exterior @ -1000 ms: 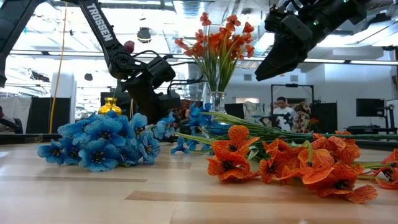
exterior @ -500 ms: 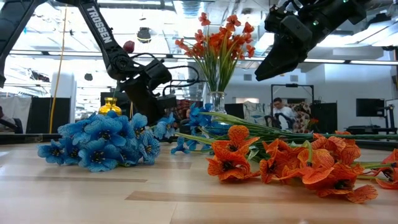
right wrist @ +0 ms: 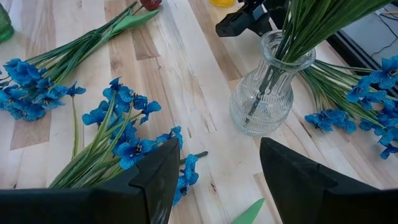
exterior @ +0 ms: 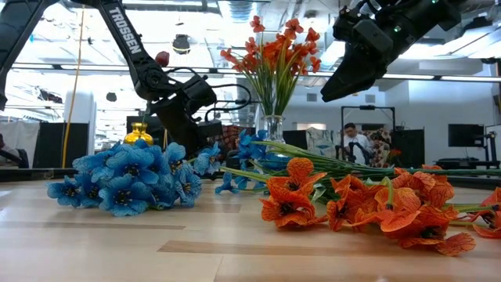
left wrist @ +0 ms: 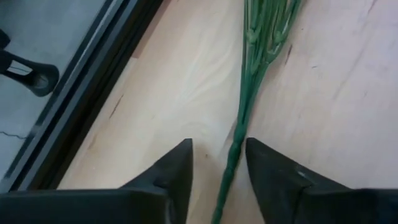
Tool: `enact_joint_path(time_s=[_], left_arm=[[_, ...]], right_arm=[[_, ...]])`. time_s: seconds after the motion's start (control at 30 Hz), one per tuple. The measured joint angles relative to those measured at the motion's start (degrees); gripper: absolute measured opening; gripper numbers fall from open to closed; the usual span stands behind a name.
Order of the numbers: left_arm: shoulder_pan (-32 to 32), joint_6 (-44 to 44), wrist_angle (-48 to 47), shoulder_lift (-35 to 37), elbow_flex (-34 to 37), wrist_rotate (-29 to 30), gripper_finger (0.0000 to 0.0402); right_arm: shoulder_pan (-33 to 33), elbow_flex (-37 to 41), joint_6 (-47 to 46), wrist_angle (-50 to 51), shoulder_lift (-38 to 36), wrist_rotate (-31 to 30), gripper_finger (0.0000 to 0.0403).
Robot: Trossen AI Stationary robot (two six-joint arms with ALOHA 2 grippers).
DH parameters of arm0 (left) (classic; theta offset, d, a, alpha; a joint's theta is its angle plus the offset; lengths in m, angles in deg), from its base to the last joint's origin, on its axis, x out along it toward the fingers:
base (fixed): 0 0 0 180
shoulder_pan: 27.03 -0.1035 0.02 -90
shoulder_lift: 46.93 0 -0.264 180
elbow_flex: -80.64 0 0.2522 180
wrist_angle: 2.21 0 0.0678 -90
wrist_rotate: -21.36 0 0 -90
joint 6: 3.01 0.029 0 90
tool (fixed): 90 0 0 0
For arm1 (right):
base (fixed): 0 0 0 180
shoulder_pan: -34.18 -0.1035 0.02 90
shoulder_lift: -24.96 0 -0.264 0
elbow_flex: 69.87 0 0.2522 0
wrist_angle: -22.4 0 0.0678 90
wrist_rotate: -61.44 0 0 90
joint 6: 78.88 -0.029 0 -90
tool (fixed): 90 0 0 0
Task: Sort flowers into vase by color
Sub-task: Put the top blue flowers into the green vase
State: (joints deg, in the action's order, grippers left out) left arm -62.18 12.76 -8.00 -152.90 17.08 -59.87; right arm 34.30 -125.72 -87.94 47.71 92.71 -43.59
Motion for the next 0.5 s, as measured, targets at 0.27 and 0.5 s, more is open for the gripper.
enact_joint_path(time_s=[0.27, 0.5], left_arm=[[0.05, -0.85, -0.83, 0.0, 0.02, -2.38, 0.0072], [0.13, -0.85, -2.58, 0.07, -0.04, -2.57, 0.0031]], right_arm=[[0.0, 0.0, 0.0, 0.0, 0.01, 0.0, 0.025], [0.0, 0.0, 0.0, 0.0, 0.01, 0.0, 0.025]])
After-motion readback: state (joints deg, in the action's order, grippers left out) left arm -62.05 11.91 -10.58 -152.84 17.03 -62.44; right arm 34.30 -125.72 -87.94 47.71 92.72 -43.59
